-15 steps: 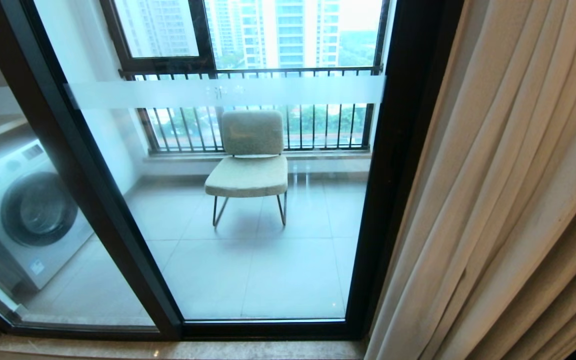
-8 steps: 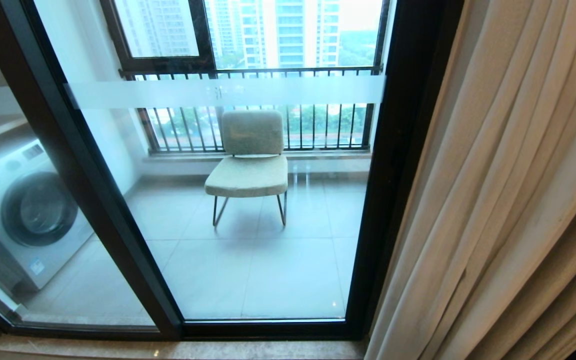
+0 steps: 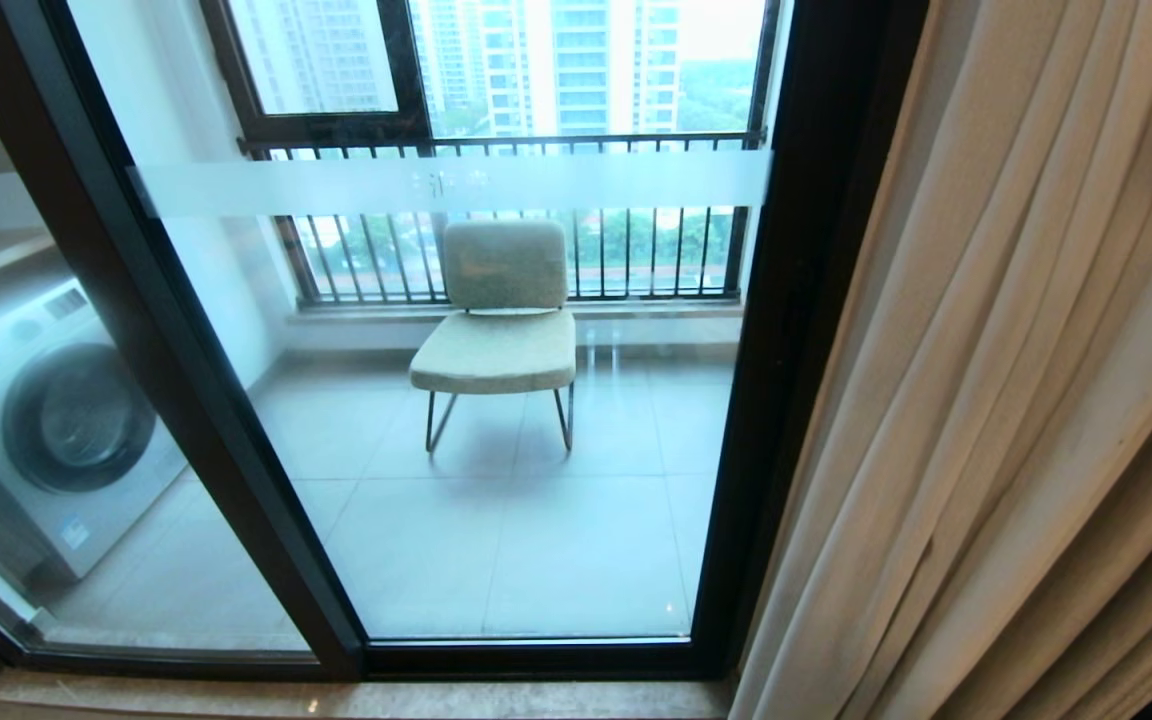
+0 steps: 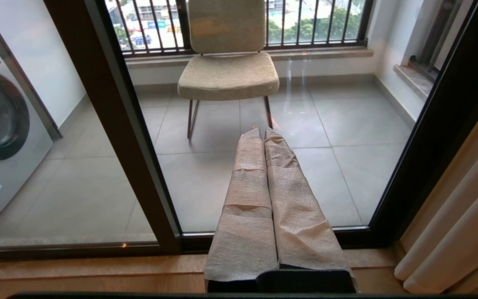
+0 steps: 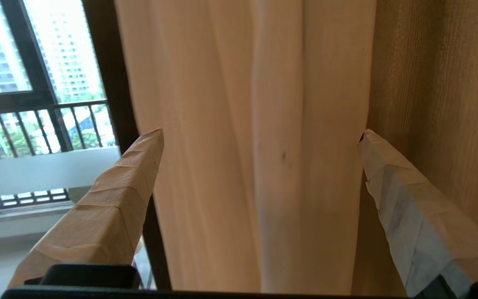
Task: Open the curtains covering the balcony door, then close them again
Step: Close the inner curtains on both sides
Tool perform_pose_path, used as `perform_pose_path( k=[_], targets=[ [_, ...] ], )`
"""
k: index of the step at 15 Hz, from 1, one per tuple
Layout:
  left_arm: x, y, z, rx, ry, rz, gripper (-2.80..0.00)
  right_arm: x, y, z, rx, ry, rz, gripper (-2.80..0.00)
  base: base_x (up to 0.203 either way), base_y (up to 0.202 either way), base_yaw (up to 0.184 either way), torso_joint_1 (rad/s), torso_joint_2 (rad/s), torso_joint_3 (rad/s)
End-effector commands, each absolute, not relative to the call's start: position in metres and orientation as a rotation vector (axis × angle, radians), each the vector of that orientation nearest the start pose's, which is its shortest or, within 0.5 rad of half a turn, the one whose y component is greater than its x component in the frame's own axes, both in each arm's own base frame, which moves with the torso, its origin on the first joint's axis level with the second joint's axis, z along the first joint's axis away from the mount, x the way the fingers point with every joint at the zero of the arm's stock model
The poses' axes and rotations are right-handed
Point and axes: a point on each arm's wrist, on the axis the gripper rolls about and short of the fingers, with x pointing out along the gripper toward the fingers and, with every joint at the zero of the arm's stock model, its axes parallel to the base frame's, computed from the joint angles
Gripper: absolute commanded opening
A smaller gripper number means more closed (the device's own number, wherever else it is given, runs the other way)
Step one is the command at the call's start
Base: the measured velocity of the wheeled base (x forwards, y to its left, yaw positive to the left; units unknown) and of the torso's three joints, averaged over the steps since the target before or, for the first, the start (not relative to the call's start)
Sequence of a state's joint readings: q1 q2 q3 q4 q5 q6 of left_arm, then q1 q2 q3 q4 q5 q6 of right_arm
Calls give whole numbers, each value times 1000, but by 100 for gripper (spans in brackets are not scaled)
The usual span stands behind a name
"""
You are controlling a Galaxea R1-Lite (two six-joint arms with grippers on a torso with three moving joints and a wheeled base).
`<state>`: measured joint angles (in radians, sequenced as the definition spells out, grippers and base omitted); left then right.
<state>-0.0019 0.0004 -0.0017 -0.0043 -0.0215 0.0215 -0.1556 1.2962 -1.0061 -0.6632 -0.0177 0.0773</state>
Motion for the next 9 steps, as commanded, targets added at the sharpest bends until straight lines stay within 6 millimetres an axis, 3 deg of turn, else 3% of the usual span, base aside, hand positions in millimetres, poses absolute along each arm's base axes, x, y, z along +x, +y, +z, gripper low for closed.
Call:
perform_pose_path(
  k=[1,9],
  targets=[
    [-23,0,76,22,-6,-23,-280,235,-43,346,57,-349,-180,0,0,0,0,0,0,0],
    [-23,0,76,22,-6,-23,-280,281,-52,352,55,-363,-180,0,0,0,0,0,0,0]
  ],
)
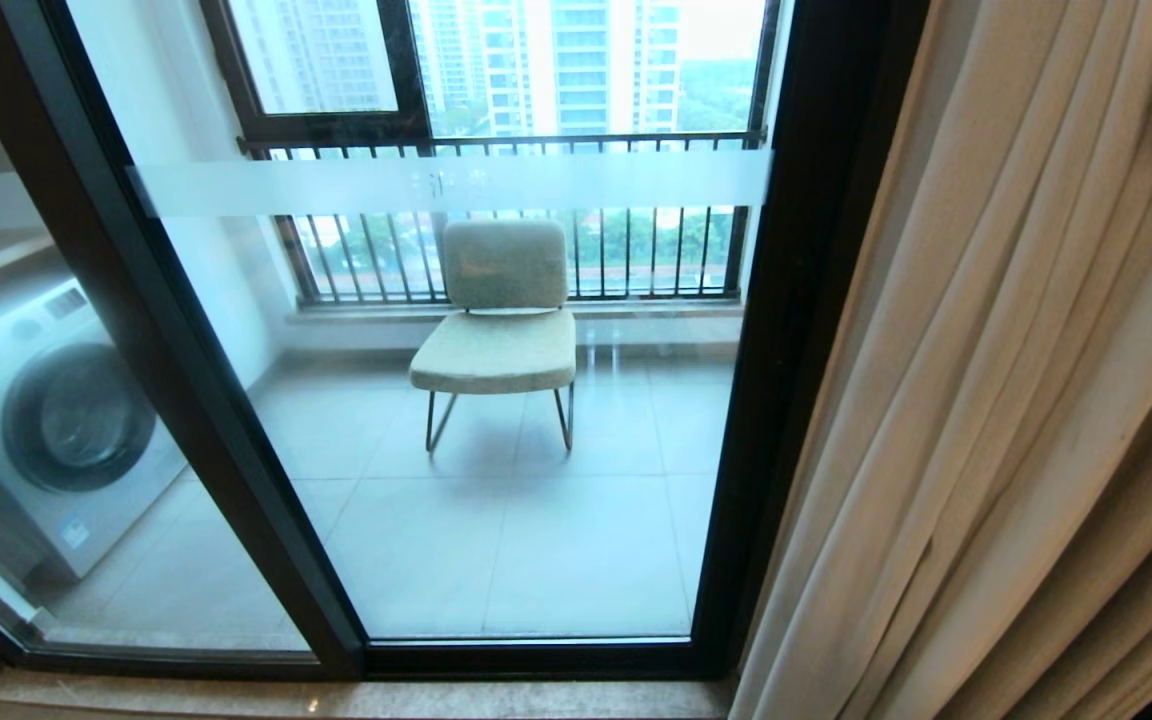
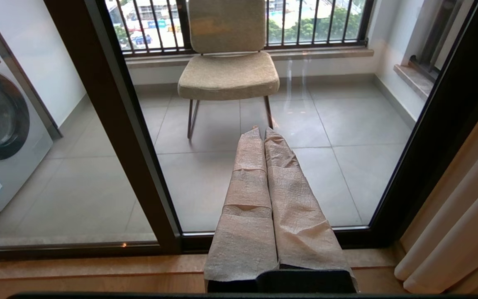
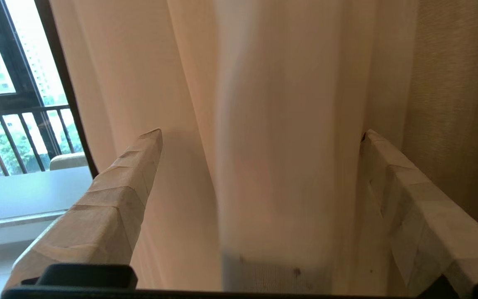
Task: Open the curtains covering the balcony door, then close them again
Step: Close the inner curtains on both sides
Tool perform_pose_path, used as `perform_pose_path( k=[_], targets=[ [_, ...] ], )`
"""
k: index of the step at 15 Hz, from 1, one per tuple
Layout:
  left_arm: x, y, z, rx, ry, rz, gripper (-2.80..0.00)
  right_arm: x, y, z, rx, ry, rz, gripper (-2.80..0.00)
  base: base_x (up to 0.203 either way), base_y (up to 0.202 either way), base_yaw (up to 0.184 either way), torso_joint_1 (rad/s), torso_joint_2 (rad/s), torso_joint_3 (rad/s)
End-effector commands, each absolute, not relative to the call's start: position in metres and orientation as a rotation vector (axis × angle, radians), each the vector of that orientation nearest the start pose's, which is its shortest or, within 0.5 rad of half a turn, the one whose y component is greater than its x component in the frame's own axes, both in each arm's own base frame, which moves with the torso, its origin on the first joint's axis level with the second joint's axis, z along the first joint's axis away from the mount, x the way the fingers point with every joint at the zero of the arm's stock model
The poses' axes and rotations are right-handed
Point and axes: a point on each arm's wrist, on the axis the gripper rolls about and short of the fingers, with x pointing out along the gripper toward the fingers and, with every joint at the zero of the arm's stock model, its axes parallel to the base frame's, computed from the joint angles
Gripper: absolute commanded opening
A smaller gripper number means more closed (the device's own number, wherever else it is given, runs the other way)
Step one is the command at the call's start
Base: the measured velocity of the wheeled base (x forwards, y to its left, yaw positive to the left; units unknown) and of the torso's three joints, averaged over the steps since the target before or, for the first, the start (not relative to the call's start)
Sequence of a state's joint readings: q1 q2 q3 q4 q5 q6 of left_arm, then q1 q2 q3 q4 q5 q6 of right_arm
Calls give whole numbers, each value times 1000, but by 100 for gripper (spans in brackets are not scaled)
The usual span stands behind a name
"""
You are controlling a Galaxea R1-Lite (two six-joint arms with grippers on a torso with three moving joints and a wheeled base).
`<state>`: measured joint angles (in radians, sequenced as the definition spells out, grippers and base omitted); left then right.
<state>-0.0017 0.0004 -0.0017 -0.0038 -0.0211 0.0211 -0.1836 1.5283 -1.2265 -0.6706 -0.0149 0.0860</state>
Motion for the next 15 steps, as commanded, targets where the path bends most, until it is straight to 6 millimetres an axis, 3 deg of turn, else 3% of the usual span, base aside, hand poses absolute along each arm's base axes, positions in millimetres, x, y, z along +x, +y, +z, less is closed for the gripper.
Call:
perform_pose_path(
  k=[1,15],
  targets=[
    [-23,0,76,22,-6,-24,-280,283,-53,354,54,-367,-179,-280,0,0,0,0,0,0],
    [-23,0,76,22,-6,-24,-280,286,-49,356,61,-392,-119,-280,0,0,0,0,0,0]
  ],
)
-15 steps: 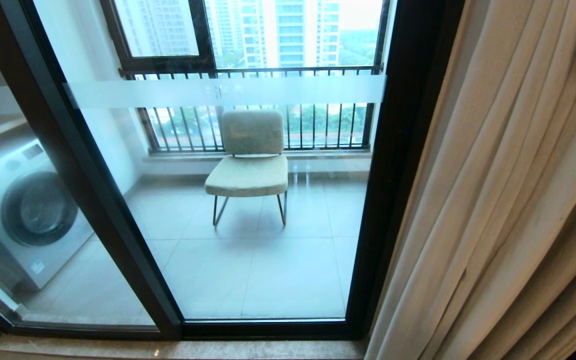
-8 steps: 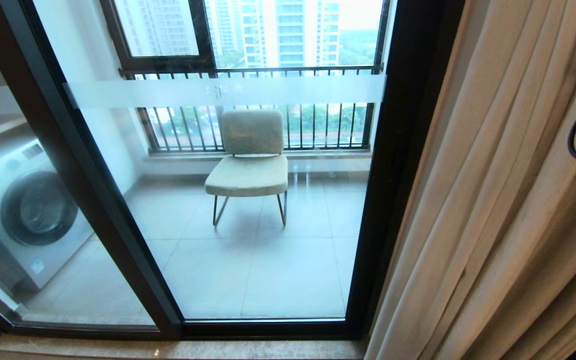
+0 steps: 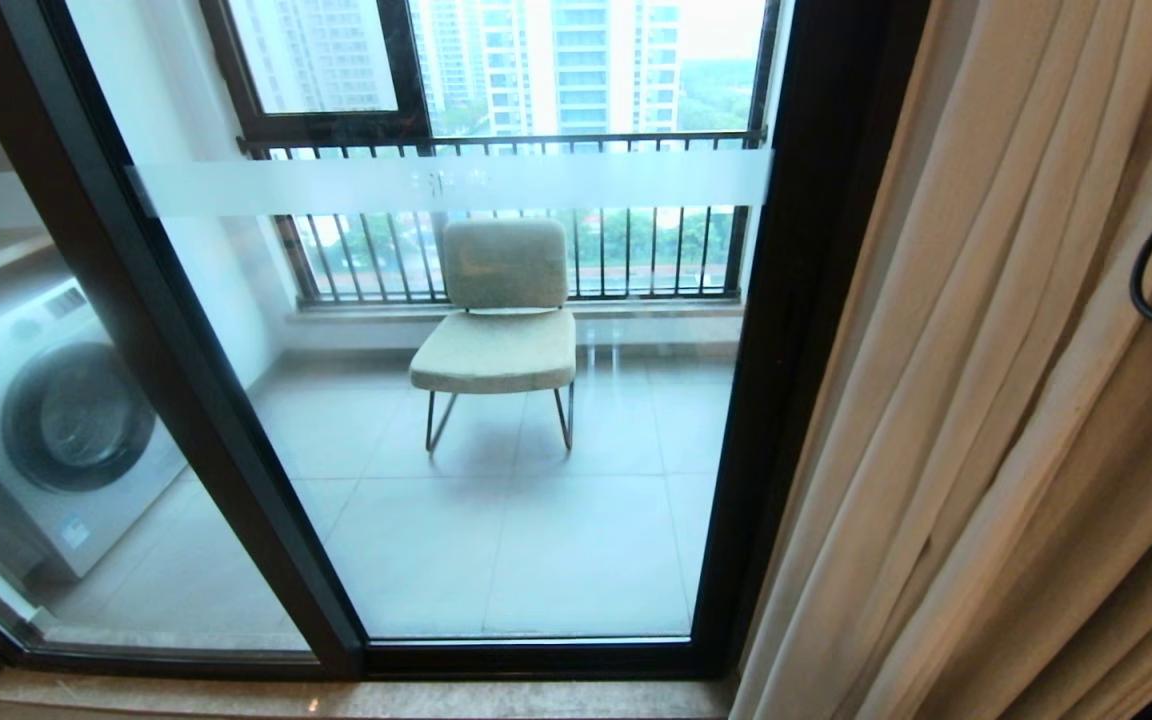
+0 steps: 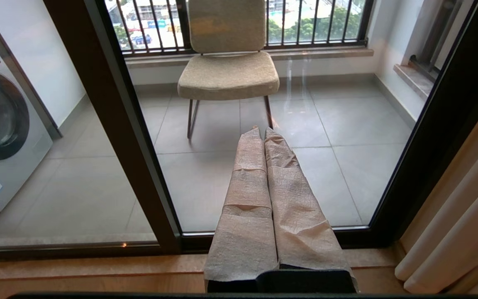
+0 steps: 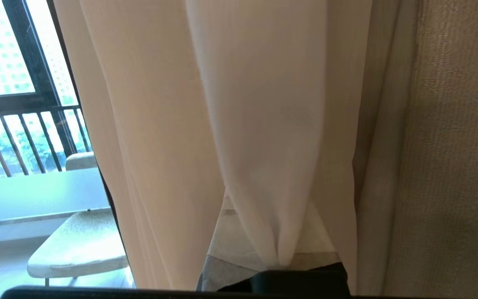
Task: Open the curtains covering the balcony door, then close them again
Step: Close the inner curtains on both sides
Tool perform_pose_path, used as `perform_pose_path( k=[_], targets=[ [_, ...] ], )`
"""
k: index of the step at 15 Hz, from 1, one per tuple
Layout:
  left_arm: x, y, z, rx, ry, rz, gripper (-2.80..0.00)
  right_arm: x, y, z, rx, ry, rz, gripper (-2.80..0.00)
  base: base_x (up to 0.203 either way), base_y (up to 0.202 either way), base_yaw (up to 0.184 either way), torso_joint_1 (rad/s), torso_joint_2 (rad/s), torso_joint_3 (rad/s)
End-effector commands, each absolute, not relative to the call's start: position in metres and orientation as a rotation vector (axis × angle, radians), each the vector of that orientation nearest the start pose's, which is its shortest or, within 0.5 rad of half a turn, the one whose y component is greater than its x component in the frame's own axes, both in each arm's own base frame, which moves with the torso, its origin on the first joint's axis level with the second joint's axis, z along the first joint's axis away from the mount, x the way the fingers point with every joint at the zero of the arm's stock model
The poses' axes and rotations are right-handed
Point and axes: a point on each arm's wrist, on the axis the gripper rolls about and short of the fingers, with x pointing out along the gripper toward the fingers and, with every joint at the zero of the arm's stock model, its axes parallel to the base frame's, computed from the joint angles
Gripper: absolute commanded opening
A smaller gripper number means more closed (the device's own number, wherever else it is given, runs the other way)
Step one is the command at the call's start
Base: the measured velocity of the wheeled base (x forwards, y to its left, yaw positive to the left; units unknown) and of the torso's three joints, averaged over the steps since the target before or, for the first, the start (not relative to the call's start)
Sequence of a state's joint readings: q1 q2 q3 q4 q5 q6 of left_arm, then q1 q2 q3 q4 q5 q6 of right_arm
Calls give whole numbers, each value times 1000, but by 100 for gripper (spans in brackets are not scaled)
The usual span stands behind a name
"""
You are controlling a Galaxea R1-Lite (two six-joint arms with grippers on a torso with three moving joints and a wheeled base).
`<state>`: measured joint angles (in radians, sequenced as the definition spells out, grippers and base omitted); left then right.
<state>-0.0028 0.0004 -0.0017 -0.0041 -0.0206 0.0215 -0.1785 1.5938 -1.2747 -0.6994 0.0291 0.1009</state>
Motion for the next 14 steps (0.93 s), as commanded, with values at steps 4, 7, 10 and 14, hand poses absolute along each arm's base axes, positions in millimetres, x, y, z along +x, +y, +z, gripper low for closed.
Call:
perform_pose_path(
  k=[4,7,10,14],
  targets=[
    [-23,0,76,22,-6,-23,-280,288,-29,357,74,-393,-47,-280,0,0,0,0,0,0],
    [-23,0,76,22,-7,-24,-280,291,-13,355,83,-385,3,-280,0,0,0,0,0,0],
    [-23,0,76,22,-7,-24,-280,295,-8,351,83,-371,12,-280,0,0,0,0,0,0],
    [-23,0,76,22,-6,-23,-280,305,-8,349,80,-388,14,-280,0,0,0,0,0,0]
  ],
)
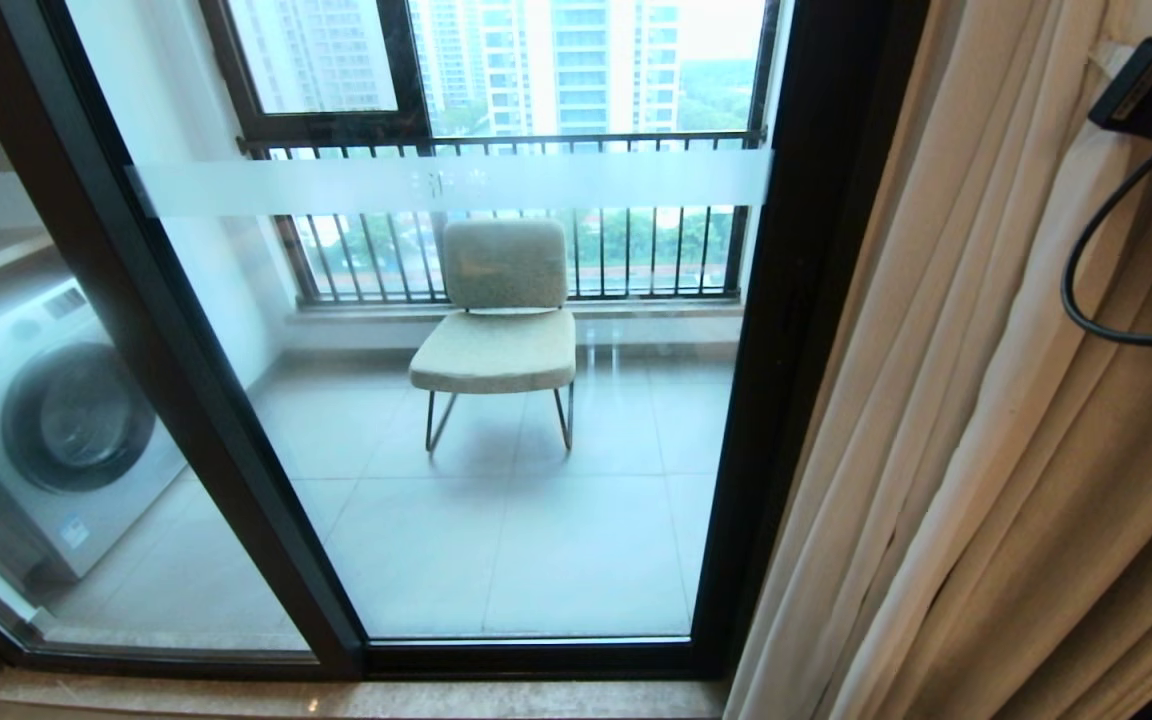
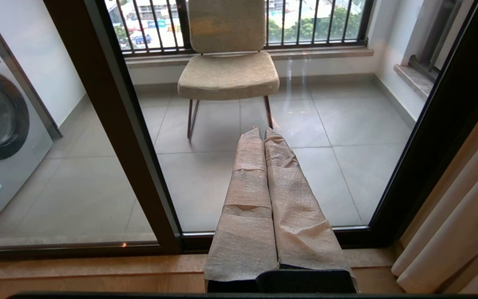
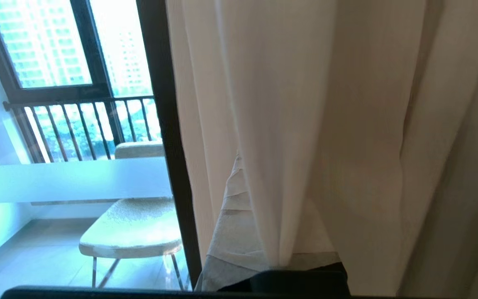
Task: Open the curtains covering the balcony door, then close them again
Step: Close the inner curtains on both sides
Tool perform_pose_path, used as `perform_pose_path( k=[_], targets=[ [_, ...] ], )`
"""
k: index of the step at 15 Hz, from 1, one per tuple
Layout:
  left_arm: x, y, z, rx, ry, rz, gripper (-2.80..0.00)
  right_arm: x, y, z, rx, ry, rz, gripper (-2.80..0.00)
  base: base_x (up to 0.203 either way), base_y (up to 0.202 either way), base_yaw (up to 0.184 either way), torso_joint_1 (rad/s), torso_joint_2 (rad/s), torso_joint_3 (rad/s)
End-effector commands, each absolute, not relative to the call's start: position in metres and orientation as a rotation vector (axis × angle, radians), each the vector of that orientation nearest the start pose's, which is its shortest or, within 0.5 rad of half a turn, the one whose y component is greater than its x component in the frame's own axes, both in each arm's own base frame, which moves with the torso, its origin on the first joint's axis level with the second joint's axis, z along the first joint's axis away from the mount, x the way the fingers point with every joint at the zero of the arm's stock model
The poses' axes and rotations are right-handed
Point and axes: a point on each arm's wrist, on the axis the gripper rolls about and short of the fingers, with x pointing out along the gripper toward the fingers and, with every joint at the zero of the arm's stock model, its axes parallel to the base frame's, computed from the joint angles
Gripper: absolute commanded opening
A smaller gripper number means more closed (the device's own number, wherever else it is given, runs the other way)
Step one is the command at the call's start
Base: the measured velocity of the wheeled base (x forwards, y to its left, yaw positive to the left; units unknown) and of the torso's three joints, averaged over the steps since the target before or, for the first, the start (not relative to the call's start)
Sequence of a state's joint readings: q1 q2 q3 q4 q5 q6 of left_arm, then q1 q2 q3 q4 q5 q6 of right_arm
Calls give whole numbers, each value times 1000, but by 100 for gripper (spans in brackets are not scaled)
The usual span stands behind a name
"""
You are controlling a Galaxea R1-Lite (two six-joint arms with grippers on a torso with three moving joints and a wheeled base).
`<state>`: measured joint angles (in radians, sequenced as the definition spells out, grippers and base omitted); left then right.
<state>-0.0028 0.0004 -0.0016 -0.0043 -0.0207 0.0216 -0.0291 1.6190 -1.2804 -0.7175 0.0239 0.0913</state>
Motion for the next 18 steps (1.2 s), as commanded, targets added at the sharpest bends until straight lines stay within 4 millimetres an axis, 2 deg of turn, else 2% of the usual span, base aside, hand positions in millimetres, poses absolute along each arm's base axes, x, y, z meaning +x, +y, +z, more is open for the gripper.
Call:
perform_pose_path(
  k=[1,9,18],
  targets=[
    [-23,0,76,22,-6,-24,-280,306,-8,349,80,-398,15,-280,0,0,0,0,0,0],
    [-23,0,76,22,-7,-24,-280,303,5,348,42,-395,13,-280,0,0,0,0,0,0],
    [-23,0,76,22,-6,-24,-280,300,6,348,41,-392,14,-280,0,0,0,0,0,0]
  ],
)
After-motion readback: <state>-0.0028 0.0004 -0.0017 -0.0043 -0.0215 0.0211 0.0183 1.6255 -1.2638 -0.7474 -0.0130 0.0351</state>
